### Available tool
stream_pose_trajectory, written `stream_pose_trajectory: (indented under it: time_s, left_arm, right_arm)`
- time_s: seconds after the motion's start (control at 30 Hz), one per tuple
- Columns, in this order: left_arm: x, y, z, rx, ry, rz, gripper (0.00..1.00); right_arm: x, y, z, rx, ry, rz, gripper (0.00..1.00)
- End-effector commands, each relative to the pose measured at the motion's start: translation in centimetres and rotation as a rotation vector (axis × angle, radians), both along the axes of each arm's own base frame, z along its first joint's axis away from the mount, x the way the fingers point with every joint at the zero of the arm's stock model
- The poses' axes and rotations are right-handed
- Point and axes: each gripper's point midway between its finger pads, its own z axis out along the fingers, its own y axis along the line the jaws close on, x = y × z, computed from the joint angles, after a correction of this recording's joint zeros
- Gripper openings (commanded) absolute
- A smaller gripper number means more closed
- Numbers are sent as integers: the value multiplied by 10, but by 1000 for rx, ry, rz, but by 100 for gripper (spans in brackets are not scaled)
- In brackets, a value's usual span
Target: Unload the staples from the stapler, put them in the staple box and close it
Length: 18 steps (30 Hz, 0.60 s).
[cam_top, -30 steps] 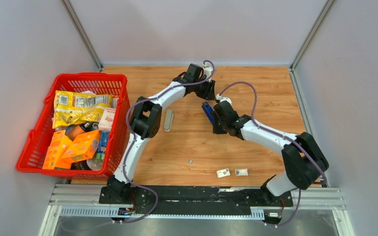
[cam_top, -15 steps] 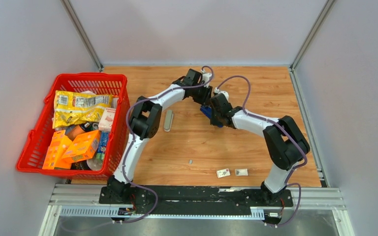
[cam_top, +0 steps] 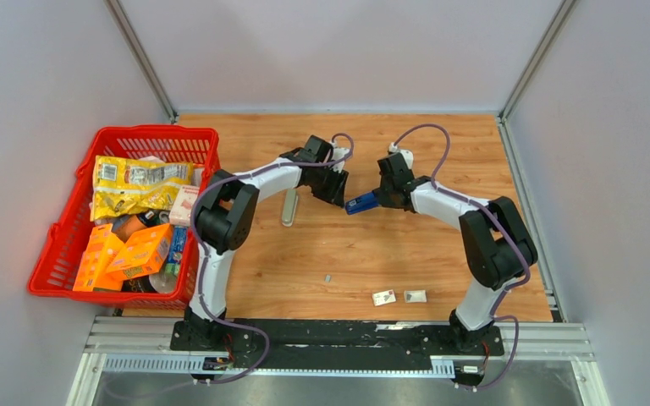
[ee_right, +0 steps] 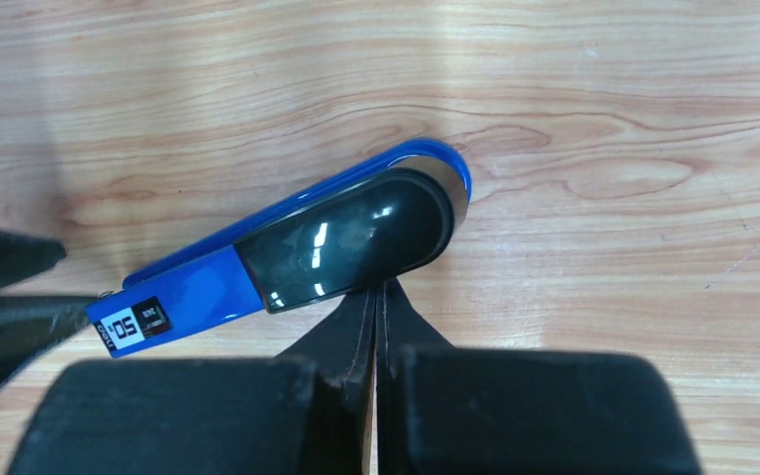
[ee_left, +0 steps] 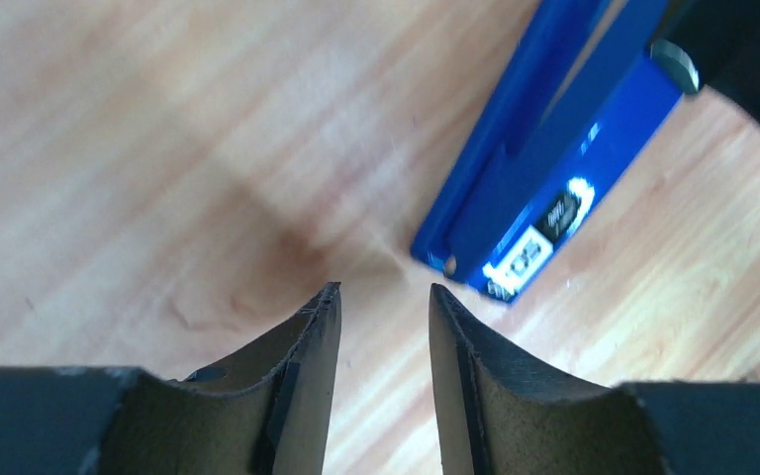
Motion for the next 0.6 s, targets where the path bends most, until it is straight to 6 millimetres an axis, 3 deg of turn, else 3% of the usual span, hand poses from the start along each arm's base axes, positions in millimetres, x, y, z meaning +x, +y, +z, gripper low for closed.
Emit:
stream_pose_trajectory:
  time_s: [0.0, 0.1, 0.33, 0.57]
  left_arm:
    - [-22, 2, 34, -21, -52, -37, 46]
    - [-23, 2, 44, -4, -82, -33, 49]
    - [-11, 1, 93, -4, -215, -78, 60]
    - [-11, -27, 125, -81, -334, -227, 70]
  right_arm:
    - [17, 2, 21, -3, -63, -2, 0]
    - [11, -1, 31, -2, -73, -4, 2]
    - [-17, -20, 73, -1, -132, -13, 43]
    - [-47, -30, 115, 37, -179, 15, 58]
